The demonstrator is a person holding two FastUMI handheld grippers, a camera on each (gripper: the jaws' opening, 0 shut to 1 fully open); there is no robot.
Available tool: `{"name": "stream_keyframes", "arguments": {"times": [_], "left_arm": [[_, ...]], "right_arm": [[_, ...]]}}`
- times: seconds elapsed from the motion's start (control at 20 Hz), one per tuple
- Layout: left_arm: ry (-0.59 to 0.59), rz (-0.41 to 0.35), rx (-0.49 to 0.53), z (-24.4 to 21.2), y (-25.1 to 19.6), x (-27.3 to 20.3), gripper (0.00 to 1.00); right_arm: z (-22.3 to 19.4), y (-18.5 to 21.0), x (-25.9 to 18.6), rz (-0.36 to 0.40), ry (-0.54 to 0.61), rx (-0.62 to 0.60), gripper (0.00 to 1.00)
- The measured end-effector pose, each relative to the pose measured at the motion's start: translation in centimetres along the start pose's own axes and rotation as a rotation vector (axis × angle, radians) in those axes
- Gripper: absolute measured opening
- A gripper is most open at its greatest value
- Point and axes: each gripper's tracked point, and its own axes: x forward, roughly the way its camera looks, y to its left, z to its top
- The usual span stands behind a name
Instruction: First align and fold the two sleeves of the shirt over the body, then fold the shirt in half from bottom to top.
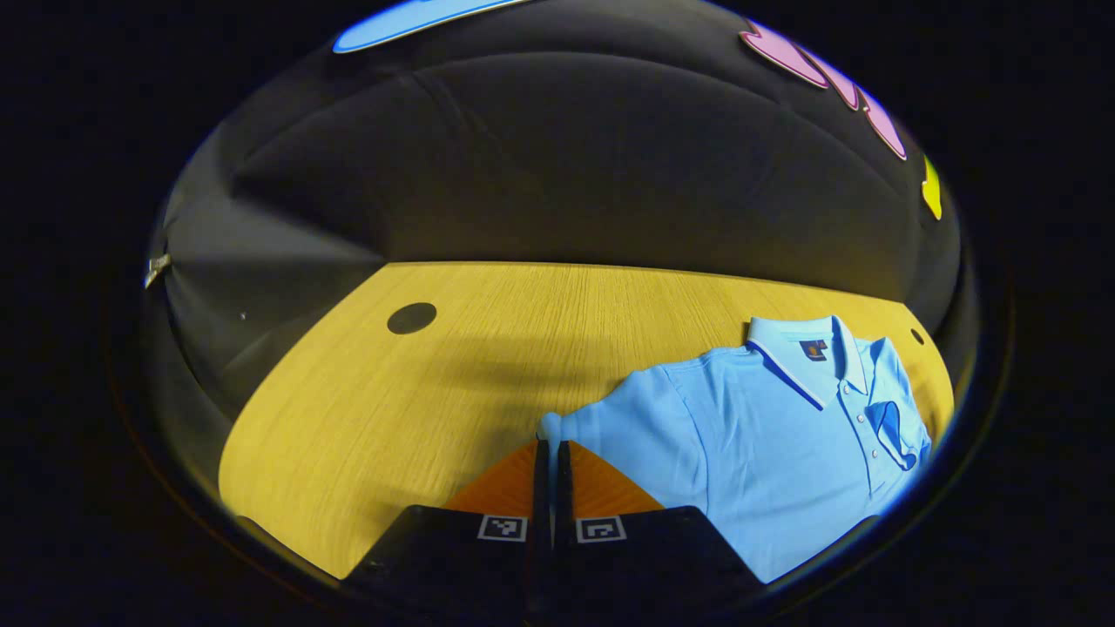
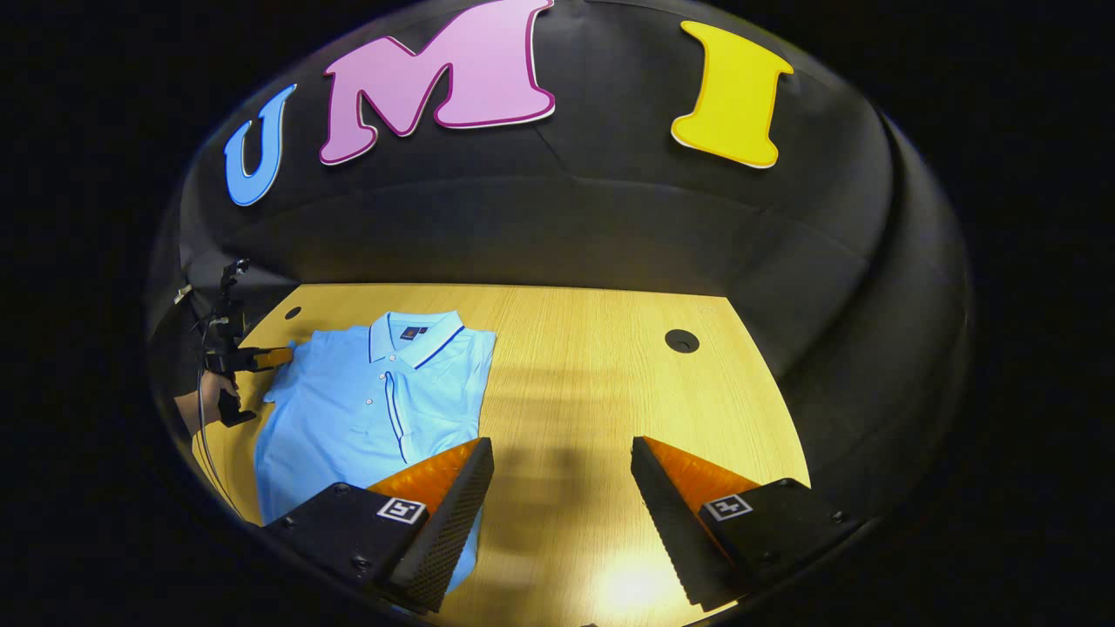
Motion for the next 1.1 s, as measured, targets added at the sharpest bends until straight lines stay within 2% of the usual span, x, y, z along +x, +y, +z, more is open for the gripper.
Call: {"name": "stream_keyframes", "arguments": {"times": [0.25,0.3,0.35,0.65,0.7,0.75,0.8,0.85,0.9,1.0,1.05,1.1], "left_arm": [[-0.064,-0.073,-0.008,3.7,-3.8,-2.9,0.06],[-0.079,-0.104,-0.02,4.4,-5.3,-3.6,0.1],[-0.089,-0.135,-0.031,5.0,-6.7,-4.3,0.06],[-0.073,-0.33,-0.049,5.0,-17.0,-7.1,0.08],[-0.06,-0.364,-0.055,4.7,-18.6,-7.5,0.05],[-0.054,-0.399,-0.064,4.4,-20.1,-7.9,0.1],[-0.053,-0.423,-0.071,4.2,-21.0,-8.3,0.27],[-0.047,-0.442,-0.069,3.9,-21.7,-8.8,0.37],[-0.042,-0.452,-0.062,3.5,-22.2,-9.6,0.53],[-0.046,-0.429,-0.034,2.9,-21.8,-11.1,0.84],[-0.049,-0.412,-0.02,2.5,-21.4,-11.9,0.92],[-0.052,-0.398,-0.007,2.0,-20.8,-12.9,0.95]], "right_arm": [[-0.7,0.3,-0.5,0.008,0.006,0.014,0.99],[-1.0,0.4,-0.5,0.008,0.009,0.019,0.99],[-1.1,0.5,-0.7,0.011,0.013,0.024,0.99],[-2.1,0.4,-1.7,0.009,0.025,0.043,0.99],[-2.3,0.4,-1.8,0.01,0.027,0.048,0.99],[-2.4,0.5,-1.9,0.011,0.028,0.05,0.99],[-2.4,0.5,-2.1,0.011,0.025,0.051,0.99],[-2.4,0.5,-2.4,0.009,0.021,0.052,0.99],[-2.5,0.5,-2.7,0.009,0.017,0.054,0.99],[-2.6,0.6,-3.2,0.002,0.006,0.045,0.99],[-2.7,0.7,-3.5,-0.002,0.001,0.04,0.99],[-3.0,1.1,-4.0,0.0,0.0,0.043,0.99]]}}
